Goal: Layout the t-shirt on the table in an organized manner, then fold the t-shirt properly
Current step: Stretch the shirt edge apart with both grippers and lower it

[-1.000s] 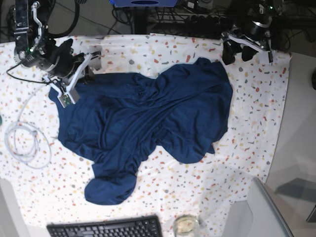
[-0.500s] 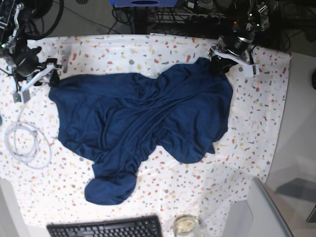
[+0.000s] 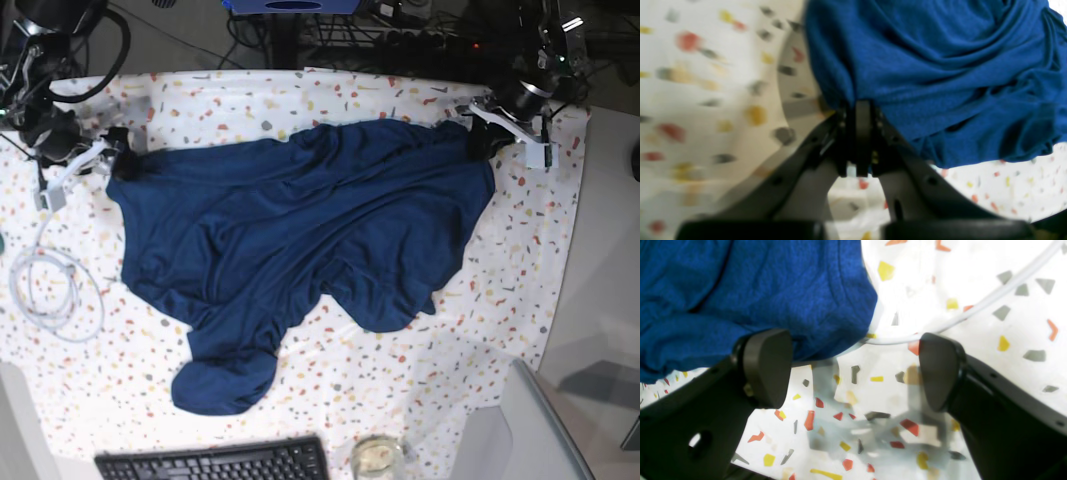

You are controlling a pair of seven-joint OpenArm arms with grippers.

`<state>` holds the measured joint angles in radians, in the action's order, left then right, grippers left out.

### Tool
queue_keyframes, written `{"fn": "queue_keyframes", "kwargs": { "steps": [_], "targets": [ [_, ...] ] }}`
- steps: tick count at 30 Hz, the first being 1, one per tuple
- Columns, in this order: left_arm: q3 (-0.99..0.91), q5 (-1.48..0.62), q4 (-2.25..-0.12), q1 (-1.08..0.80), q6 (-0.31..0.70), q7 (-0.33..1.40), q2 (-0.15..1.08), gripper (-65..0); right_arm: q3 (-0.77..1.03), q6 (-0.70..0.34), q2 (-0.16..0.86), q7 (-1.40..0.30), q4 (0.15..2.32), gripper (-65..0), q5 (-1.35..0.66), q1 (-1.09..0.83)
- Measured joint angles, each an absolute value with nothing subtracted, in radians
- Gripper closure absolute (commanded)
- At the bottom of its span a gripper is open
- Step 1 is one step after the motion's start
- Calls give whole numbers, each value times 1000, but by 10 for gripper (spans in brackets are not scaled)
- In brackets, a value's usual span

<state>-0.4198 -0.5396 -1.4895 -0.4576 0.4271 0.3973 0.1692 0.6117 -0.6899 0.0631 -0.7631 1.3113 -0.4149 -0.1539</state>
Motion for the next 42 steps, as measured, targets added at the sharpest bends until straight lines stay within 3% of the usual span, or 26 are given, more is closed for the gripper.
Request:
{"fn": "queue_keyframes", "kwargs": {
  "steps": [2,4,9,12,17,24,29,37,42],
  "targets": [
    [-420,-542,-1505,-458,427,395,181,0,568,-690,54,-762,1311,-486,-420,-152],
    [-420,-542,-1510,-457,427,392,184,0,542,-690,43,-762,1309,-381,-420,-148],
    [-420,-540,-1510,-464,427,394,183,0,497,-690,44,-781,1309,0,-421,-154],
    [-420,-540,-1510,-463,427,394,184,0,532,-691,36,-876,1383,-27,-424,-178],
    [-419,-540,-1510,-466,427,397,210,0,590,-691,44,-933,1589,-3,-415,-263],
    [-363,-547,-1625,-428,284,393,215,0,600,-694,41,-1026,1723,-3,-426,-278],
    [-333,-535,-1617,-342,280,598,199,0,594,-690,16,-1061,1722,-2,-415,-212],
    [-337,-548,-1572,-147,284,675,167,0,563,-439,24,-1214,1707,-2,-393,-4],
    [-328,-543,-1416,-14,128,669,158,0,474,-294,85,-1153,1413,-8,-408,215]
  ]
}}
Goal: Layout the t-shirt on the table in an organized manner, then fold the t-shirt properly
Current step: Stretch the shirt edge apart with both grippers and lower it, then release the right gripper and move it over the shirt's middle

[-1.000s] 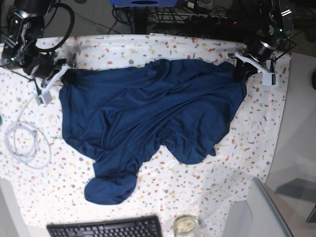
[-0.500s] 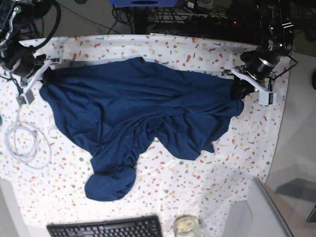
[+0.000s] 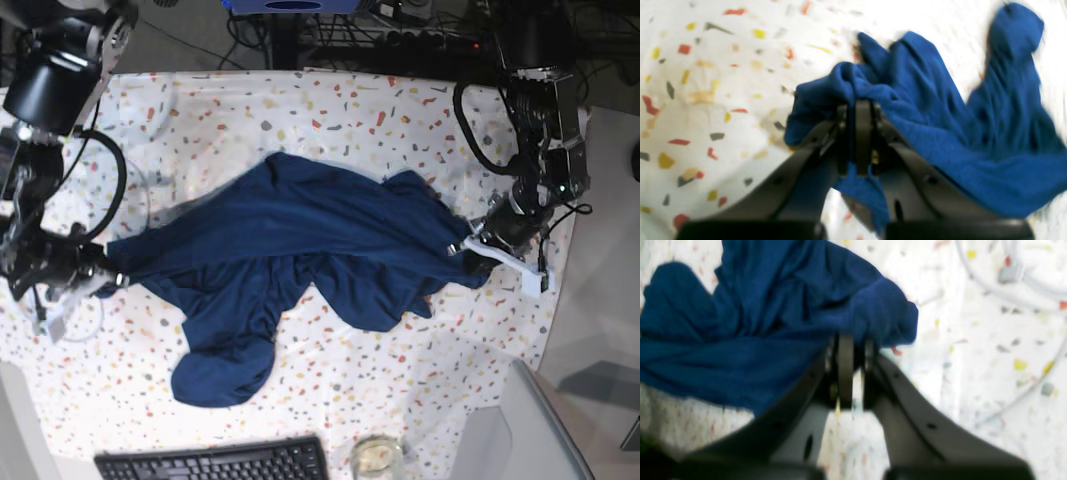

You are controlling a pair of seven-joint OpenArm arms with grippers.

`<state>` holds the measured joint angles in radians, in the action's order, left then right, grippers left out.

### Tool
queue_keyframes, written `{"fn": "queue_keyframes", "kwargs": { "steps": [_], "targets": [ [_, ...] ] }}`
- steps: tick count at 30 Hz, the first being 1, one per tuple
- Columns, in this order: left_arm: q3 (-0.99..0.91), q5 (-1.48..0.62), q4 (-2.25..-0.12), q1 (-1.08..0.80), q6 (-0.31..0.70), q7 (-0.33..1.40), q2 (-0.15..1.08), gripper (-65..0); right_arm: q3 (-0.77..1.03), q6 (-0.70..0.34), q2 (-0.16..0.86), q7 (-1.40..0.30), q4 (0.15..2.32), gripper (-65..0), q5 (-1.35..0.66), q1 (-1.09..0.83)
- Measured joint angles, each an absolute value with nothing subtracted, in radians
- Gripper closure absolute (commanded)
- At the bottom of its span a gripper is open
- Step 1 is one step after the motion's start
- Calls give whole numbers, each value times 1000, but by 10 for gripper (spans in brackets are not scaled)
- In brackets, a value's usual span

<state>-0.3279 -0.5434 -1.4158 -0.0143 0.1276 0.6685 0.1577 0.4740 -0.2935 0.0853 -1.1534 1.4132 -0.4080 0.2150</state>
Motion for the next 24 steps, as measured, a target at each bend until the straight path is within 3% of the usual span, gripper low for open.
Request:
{"fn": "queue_keyframes", "kwargs": {
  "steps": [2,4,8,10,13,15,20,24],
  "targets": [
    [-339,-544,-1354,23,105,662,142,0,464,-274,107,-1083,1294,-12,-408,265],
    [-338,-545,-1309,46,107,666,135,0,463,-275,119,-1064,1242,-83,-400,276],
    [-330,-547,-1285,61,107,662,133,0,377,-266,134,-1095,1417,-410,-385,183],
    [-334,-548,-1285,55,107,659,126,0,301,-268,133,-1077,1636,-503,-392,69],
    [-334,-545,-1283,33,105,665,122,0,180,-277,121,-991,1876,-506,-406,-136],
    [-337,-547,-1285,2,109,657,128,0,89,-280,114,-891,1913,-506,-419,-257],
    [-338,-546,-1283,-67,107,663,147,0,-51,-278,95,-691,1742,-506,-416,-300],
    [-339,-548,-1285,-73,108,659,147,0,-103,-266,102,-641,1581,-506,-394,-276]
  ]
}}
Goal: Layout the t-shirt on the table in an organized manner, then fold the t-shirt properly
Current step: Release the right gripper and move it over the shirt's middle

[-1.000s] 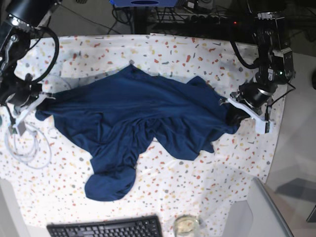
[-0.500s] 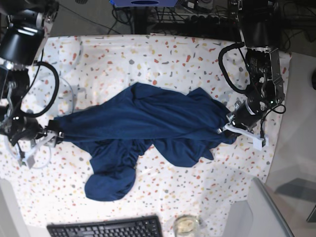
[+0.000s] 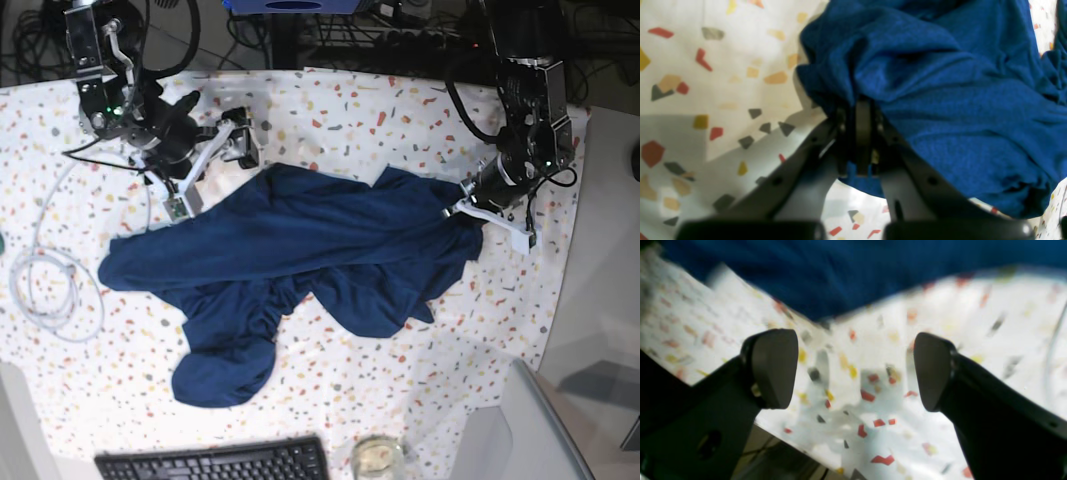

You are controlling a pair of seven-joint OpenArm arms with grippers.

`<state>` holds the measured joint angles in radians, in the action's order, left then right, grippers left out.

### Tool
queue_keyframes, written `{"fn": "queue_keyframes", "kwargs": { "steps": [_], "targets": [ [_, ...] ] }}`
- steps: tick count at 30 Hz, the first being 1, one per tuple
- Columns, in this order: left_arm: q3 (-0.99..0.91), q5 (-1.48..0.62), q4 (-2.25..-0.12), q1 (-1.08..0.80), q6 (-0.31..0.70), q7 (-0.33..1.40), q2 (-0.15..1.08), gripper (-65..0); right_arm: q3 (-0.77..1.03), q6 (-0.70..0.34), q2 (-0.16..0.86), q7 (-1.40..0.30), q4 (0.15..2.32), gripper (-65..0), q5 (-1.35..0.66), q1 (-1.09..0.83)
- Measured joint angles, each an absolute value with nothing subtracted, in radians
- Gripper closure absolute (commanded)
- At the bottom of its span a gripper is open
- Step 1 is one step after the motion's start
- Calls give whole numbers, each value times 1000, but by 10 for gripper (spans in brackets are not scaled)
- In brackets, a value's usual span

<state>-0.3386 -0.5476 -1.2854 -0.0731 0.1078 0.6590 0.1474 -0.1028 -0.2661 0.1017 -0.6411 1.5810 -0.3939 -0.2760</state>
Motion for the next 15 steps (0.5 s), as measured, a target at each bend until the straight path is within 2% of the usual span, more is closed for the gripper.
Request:
{"fn": "queue_keyframes", "kwargs": {
  "steps": [8,12,15],
  "targets": [
    [-336,-548,-1286,-89,107,659,150,0,-211,-263,103,-546,1481,-506,-402,-242],
    [-333,-548,-1287,-90,108,658,150,0,-302,-156,98,-463,1398,-506,-414,-200],
    [-333,-548,-1287,-93,108,659,149,0,-329,-149,98,-396,1335,-506,-420,-155]
  ]
}}
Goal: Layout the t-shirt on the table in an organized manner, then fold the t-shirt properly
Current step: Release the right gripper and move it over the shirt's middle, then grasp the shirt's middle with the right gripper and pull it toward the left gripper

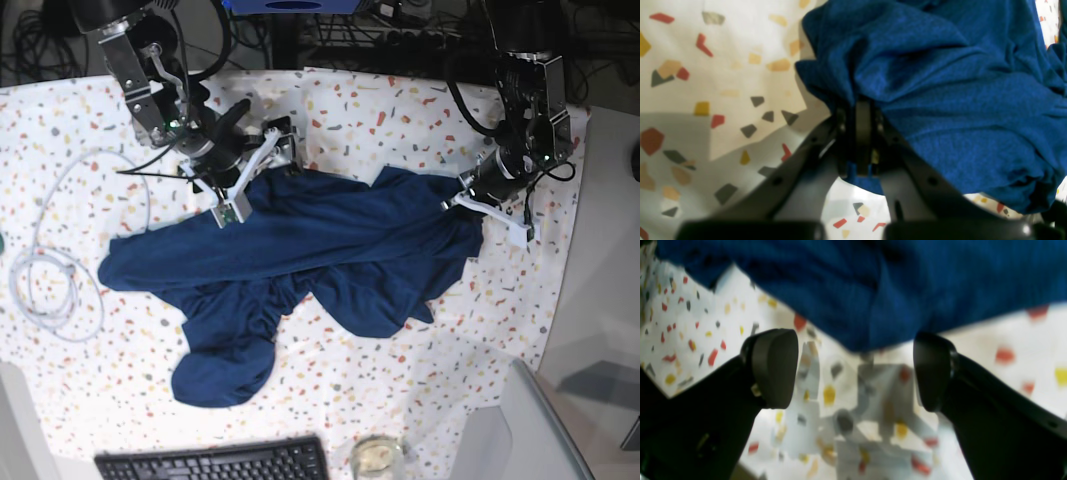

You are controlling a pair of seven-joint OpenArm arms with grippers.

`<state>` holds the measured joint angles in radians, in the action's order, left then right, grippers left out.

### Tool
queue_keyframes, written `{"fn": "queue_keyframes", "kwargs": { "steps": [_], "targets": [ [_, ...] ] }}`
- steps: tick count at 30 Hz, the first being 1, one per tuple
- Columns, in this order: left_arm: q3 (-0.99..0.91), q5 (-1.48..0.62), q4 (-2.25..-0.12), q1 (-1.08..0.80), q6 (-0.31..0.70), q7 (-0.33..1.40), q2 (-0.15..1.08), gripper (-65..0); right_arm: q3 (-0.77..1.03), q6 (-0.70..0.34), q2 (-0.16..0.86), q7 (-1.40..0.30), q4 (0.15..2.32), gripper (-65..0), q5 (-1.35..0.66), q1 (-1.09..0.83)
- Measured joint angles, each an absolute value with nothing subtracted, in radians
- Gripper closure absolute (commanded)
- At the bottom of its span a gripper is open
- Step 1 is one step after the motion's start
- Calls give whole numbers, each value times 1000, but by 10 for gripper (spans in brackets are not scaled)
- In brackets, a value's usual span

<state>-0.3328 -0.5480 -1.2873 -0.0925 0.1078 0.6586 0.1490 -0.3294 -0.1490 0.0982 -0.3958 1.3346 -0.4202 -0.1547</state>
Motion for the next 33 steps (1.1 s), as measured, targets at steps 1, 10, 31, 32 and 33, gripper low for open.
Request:
{"fn": "queue_keyframes", "kwargs": {
  "steps": [1,10,31,32,33],
  "targets": [
    [-333,-548,-1287,-93,108,658,150,0,-329,-149,95,-373,1318,-506,-420,-150],
    [-337,-549,-1361,-110,107,664,150,0,-324,-146,77,-333,1238,0,-420,-121],
    [-326,-547,-1584,-106,104,678,133,0,-229,-133,193,-978,1872,-2,-410,-130],
    [-326,-547,-1583,-94,104,678,133,0,-229,-133,192,-998,1866,-2,-410,-89],
    [-326,-548,-1581,-81,104,677,131,0,-229,-133,193,-1021,1851,-2,-410,-59]
  ]
}}
